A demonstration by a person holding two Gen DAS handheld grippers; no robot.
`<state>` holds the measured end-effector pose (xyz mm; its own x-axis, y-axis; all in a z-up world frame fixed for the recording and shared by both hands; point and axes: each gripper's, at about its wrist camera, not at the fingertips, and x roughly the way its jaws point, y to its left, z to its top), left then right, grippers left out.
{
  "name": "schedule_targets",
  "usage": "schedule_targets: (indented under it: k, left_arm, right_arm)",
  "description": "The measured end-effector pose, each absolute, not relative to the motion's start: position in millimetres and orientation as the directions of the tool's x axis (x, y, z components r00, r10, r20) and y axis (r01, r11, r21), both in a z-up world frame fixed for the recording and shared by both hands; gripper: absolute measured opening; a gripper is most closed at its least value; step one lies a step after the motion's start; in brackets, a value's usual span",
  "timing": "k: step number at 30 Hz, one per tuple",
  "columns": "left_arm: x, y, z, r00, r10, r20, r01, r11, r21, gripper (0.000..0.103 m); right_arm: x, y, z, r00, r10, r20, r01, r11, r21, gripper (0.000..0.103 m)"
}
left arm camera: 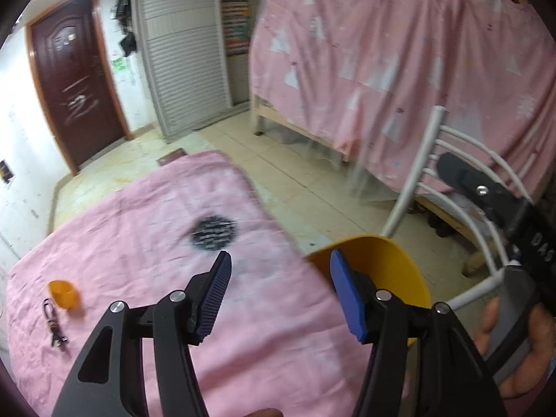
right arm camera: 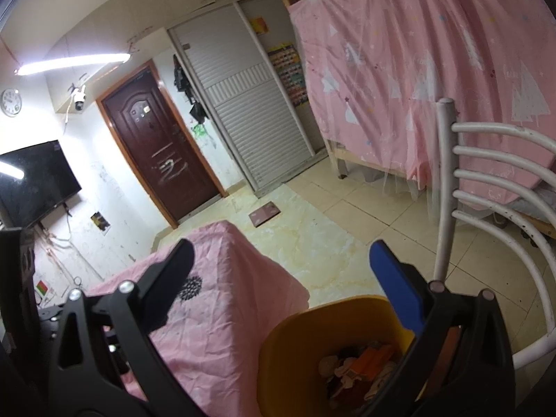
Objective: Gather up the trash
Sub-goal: 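Move both open tools back over the black cable and orange cup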
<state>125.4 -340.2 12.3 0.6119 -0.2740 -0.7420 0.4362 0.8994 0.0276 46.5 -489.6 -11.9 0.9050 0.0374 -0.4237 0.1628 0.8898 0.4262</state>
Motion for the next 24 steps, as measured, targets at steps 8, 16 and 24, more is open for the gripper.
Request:
schedule_targets:
  k: [8,16,24]
  left_arm:
    - [136,-281,10,0.637,-0.218,-0.739,0.340,0.940,0.016,0.058]
    - [140,-226,8,0.645,-0.194,-0.739,0.261,0.965,-0.026,0.061]
    - [143,-163,10,0.667,-0.109,-0.737,0.132,0.991,-0.028,0.064]
  right_arm:
    - [61,-441,-8,0.895,0.090,-0.437,0.086,0.927,0.366,0.097]
    - [75,-384,-10,0.875,0.154,-0.460,-0.010,0.954,0.300,0.097]
    - [94,-333,-17,0.830,0.241,-0.504,-0.109,0.955,0.277,0.097]
